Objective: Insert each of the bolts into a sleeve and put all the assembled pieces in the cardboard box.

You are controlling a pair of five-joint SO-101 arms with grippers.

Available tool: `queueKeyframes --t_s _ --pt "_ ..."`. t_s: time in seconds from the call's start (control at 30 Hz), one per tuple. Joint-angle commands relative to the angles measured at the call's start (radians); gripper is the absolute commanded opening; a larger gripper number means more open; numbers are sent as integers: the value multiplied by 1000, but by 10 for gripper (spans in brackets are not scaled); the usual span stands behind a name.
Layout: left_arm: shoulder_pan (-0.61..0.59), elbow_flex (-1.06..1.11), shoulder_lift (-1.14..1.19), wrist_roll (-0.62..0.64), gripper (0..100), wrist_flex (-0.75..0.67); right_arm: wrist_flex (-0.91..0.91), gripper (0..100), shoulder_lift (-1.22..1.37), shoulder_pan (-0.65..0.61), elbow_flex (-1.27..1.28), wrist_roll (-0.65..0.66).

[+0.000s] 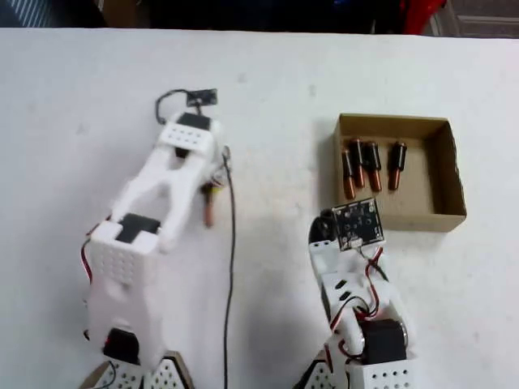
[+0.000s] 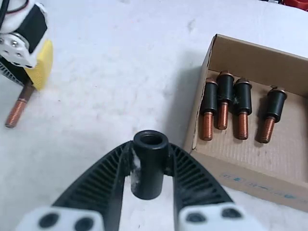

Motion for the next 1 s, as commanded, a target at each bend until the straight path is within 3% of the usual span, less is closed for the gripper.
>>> queueKeyframes --t_s 0.0,0.27,0.37,0.7,0.87,0.97 --pt "-79 -157 -16 -120 79 230 -27 21 -12 4 -9 -6" --pt "-74 -468 -18 -210 21 506 -27 21 -12 2 -9 -6" --pt "-76 -508 -18 -230 21 516 -27 21 -12 2 -9 -6" --pt "-93 -476 -211 -313 21 517 -27 21 -12 2 -9 25" --pt "-91 -275 -363 -322 21 511 -28 21 -12 2 2 48" --pt "-113 -133 -437 -394 21 473 -28 21 -12 2 5 49"
